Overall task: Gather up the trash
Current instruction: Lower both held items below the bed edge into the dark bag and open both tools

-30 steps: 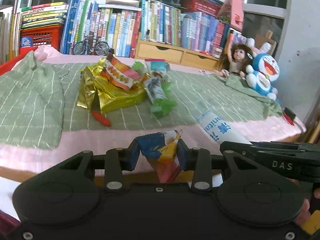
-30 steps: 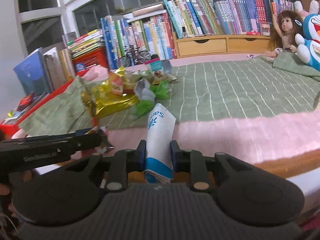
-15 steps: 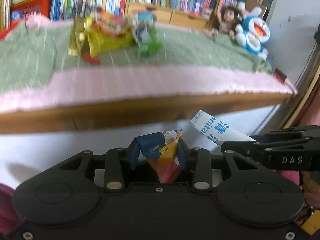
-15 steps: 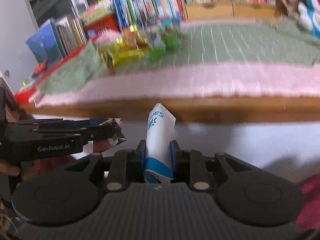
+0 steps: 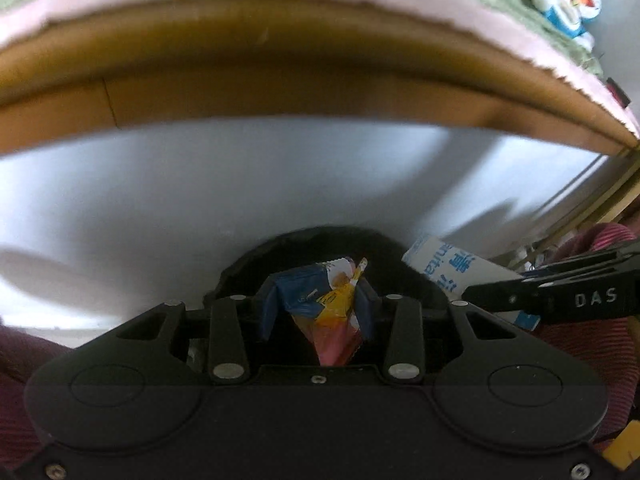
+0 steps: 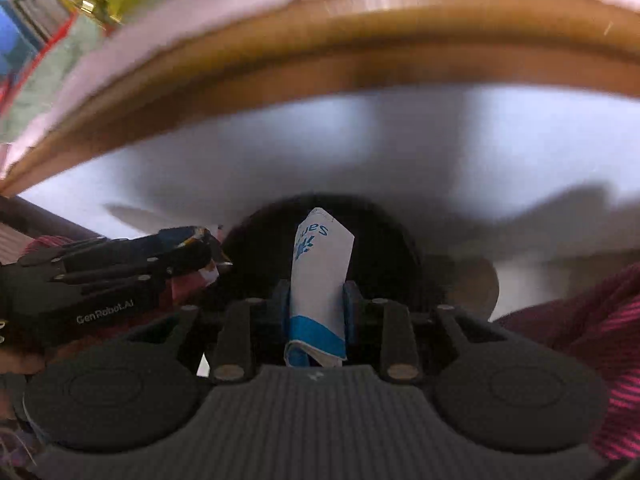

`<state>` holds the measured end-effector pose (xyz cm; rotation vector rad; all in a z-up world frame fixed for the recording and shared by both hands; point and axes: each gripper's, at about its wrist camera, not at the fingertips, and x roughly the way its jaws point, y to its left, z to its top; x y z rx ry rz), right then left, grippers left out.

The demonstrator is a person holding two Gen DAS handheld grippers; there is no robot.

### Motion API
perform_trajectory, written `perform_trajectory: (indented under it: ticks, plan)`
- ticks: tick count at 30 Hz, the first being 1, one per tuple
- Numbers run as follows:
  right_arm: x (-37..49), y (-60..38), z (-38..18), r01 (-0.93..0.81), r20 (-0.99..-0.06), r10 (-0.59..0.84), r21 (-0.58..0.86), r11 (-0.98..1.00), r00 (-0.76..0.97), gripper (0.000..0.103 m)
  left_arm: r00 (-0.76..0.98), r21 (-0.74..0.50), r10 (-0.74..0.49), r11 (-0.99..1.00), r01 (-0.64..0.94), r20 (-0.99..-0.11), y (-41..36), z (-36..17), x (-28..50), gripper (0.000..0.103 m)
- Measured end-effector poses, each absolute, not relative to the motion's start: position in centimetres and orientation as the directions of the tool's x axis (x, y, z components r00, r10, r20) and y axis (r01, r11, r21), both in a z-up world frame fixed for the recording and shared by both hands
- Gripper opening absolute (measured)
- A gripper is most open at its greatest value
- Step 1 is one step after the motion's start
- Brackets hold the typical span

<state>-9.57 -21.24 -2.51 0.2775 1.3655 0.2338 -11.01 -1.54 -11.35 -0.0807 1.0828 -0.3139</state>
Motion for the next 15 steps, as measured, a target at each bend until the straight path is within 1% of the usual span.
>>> perform_trajectory:
  ticks: [6, 11, 15]
  plan:
    - [-8.5, -20.5, -5.7, 0.036, -0.937, 0.328, 0.335, 0.942, 0.120, 0.033, 0.374, -0.215, -0.270, 0.959, 0.182, -0.888, -2.1, -14.7, -9.7, 0.038]
    - [-7.6, -20.7, -8.5, 0.085, -0.946, 0.311, 0.318, 0.944, 0.085, 0.033, 0.330, -0.233, -0.260, 0.965, 0.119, -0.907, -2.6, -17.9, -8.3, 0.038]
    - [-7.1, -21.1, -10.4, 0.133, -0.945, 0.321, 0.326, 0.936, 0.056, 0.035, 0.304, -0.230, -0.249, 0.968, 0.099, -0.919, -2.6, -19.9, -7.8, 0.040]
